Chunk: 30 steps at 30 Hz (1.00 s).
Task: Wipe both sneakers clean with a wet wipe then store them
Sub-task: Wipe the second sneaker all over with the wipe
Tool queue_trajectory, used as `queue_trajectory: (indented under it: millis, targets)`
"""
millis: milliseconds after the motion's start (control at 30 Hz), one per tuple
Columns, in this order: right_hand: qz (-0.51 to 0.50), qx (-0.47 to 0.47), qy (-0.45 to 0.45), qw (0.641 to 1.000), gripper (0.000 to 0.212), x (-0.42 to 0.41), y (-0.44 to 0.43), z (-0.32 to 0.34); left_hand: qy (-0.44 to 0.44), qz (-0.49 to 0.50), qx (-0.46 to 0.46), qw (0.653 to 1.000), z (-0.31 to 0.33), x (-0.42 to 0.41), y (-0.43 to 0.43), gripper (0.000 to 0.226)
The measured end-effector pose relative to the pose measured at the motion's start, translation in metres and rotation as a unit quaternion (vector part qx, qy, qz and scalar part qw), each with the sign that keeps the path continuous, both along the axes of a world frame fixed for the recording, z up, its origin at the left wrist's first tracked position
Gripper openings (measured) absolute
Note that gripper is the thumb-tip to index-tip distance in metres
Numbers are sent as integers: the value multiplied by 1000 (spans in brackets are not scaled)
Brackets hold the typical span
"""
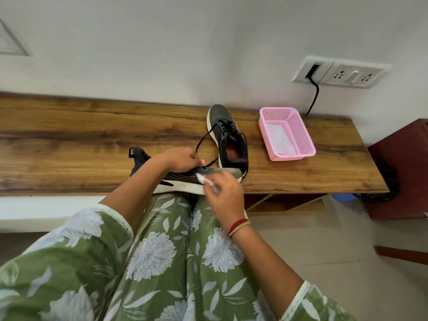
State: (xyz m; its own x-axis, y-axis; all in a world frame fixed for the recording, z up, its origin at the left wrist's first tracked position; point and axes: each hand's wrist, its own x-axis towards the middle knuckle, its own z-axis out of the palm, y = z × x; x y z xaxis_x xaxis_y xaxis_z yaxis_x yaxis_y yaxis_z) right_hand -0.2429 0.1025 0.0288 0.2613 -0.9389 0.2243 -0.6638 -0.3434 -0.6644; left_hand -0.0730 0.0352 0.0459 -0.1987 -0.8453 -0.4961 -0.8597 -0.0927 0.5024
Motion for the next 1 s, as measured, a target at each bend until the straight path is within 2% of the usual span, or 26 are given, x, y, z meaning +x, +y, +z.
queue_trajectory:
  millis: [67,133,200,267,333,433,500,567,667,767,867,933,1000]
  targets:
    - [-61,-13,-42,997,8,-3,-11,2,25,7,27,999,1,2,-3,40]
    - [-64,-23,-30,997,13,1,-13,0,52,17,47,997,1,2,-5,35]
    - [14,-45,27,999,15,16,-3,-8,66,18,54,996,3,2,-5,35]
    - [117,-86,113,983,14,35,15,-16,68,29,49,996,3,0,-4,39]
    - [146,-125,129,973,19,38,26,-16,56,45,29,997,2,0,-1,42]
    - [30,-116,28,992,20,13,13,-1,13,52,-8,999,-2,-3,2,53]
    - [-81,-52,-57,994,17,-15,-5,16,-64,30,-64,995,-3,-10,10,65]
    - [-190,17,-137,972,15,-44,-26,30,-137,-6,-147,980,-2,-18,23,66]
    - [-295,86,-228,924,21,-76,-48,40,-148,-58,-219,963,6,-17,29,58]
    - [-280,139,-300,901,24,-84,-48,47,-116,-129,-212,962,19,-2,23,47]
    - [-199,170,-329,907,26,-77,-37,55,-141,-178,-199,953,16,6,29,40]
    - [-148,192,-310,919,21,-69,-28,55,-155,-164,-165,960,6,9,41,42]
    - [-95,199,-254,941,12,-63,-22,52,-132,-113,-148,974,-1,11,52,42]
